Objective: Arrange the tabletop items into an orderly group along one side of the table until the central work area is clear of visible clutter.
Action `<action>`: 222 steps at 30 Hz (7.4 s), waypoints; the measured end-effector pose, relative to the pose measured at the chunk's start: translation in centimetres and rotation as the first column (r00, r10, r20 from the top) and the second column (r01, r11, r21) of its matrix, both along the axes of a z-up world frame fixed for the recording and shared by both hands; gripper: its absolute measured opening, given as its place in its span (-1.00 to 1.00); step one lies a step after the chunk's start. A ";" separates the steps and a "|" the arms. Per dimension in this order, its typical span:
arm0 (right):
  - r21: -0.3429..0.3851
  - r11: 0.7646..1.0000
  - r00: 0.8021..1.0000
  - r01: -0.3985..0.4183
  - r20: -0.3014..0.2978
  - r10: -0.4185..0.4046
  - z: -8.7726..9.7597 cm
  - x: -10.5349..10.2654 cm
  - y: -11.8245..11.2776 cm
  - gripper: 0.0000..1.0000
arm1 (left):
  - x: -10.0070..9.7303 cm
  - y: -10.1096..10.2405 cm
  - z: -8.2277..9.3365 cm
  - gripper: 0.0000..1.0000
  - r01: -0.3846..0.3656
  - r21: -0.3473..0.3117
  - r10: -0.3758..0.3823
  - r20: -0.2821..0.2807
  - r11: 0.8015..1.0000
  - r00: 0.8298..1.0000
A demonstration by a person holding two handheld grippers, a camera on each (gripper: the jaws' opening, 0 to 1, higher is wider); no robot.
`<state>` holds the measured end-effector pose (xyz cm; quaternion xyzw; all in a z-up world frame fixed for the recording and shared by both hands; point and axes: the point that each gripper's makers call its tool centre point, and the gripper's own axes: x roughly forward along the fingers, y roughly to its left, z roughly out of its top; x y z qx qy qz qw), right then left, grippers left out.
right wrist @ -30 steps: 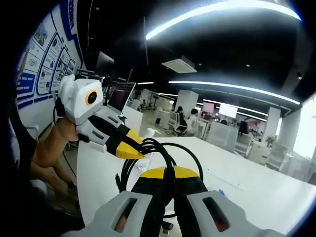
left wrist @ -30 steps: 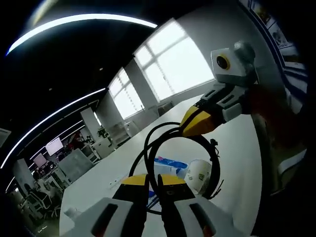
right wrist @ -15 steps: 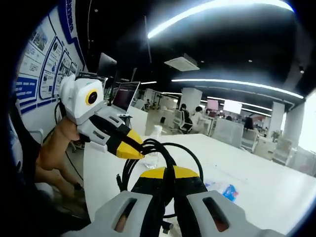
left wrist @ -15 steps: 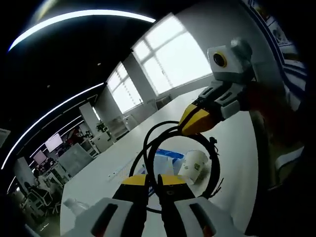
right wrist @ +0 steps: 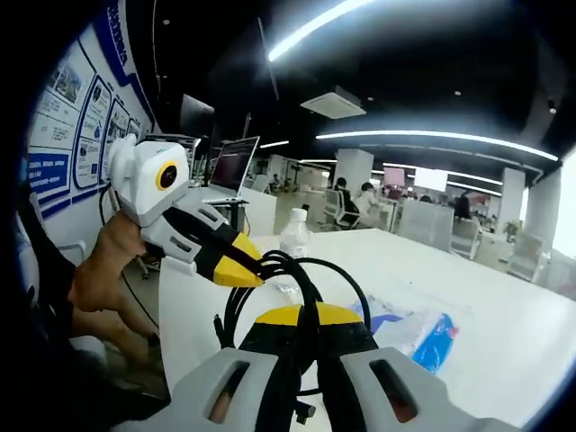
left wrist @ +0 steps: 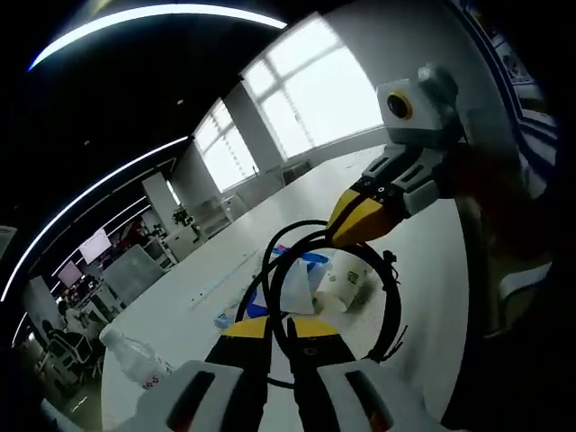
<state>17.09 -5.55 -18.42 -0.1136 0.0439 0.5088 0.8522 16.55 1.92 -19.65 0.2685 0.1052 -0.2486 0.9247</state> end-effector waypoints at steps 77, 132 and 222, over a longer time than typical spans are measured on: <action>-0.224 0.973 0.999 0.048 0.018 -0.046 -11.1 1.7 2.6 -0.59 | 0.7 1.3 -9.3 -0.66 0.028 -0.013 -0.029 -0.171 1.000 0.985; -0.078 0.986 0.989 0.146 0.013 -0.145 -5.4 1.3 -2.3 1.00 | -1.1 0.6 -5.9 1.00 0.082 -0.192 -0.117 -0.174 0.978 0.978; -0.027 0.991 0.977 0.129 -0.169 -0.132 -10.0 2.6 -6.2 -0.56 | -2.7 1.6 -8.6 0.93 0.086 -0.204 -0.132 -0.225 0.975 0.965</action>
